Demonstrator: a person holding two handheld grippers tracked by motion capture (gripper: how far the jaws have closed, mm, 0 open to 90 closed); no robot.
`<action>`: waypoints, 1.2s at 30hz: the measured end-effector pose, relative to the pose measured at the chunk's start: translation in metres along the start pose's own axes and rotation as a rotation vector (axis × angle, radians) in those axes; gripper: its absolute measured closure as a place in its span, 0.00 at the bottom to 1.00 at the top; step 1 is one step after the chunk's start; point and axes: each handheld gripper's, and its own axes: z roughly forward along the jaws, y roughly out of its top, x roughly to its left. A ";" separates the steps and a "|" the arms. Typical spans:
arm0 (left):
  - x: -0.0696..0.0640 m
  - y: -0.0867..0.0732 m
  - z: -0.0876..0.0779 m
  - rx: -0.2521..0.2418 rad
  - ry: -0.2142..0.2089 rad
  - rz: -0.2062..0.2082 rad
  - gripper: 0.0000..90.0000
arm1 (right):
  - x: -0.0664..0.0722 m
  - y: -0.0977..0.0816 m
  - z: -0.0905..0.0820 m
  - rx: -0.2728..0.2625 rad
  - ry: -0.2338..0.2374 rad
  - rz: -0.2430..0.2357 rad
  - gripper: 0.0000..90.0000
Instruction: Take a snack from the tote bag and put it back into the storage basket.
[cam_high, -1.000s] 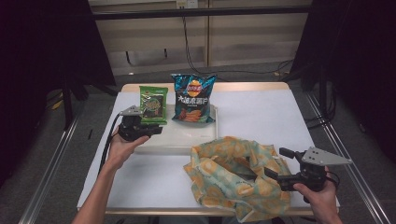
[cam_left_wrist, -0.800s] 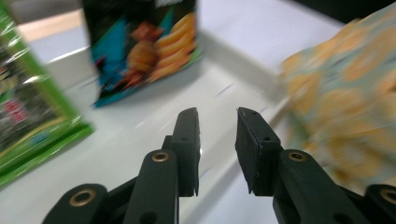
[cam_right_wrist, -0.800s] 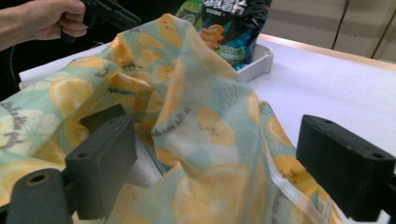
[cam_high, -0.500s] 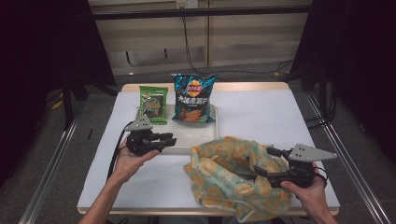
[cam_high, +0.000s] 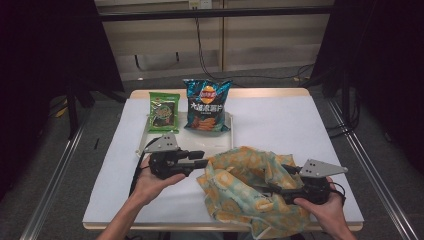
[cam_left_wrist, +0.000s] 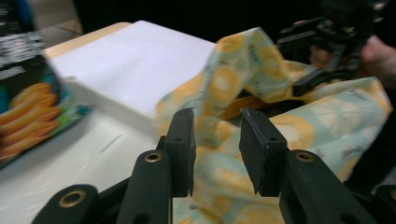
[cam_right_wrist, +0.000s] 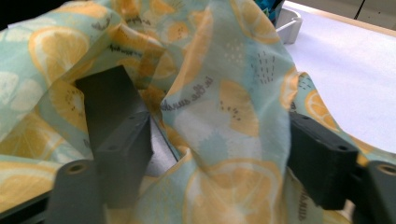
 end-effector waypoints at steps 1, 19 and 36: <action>-0.001 0.000 0.003 0.000 -0.020 0.001 0.74 | 0.000 -0.001 0.001 0.003 0.006 -0.004 0.39; -0.034 -0.005 0.075 0.129 -0.233 0.057 0.50 | 0.002 -0.001 0.005 0.010 0.084 -0.010 0.89; -0.044 -0.032 0.072 0.297 -0.263 0.170 0.94 | -0.003 -0.006 0.004 0.016 0.068 0.012 0.84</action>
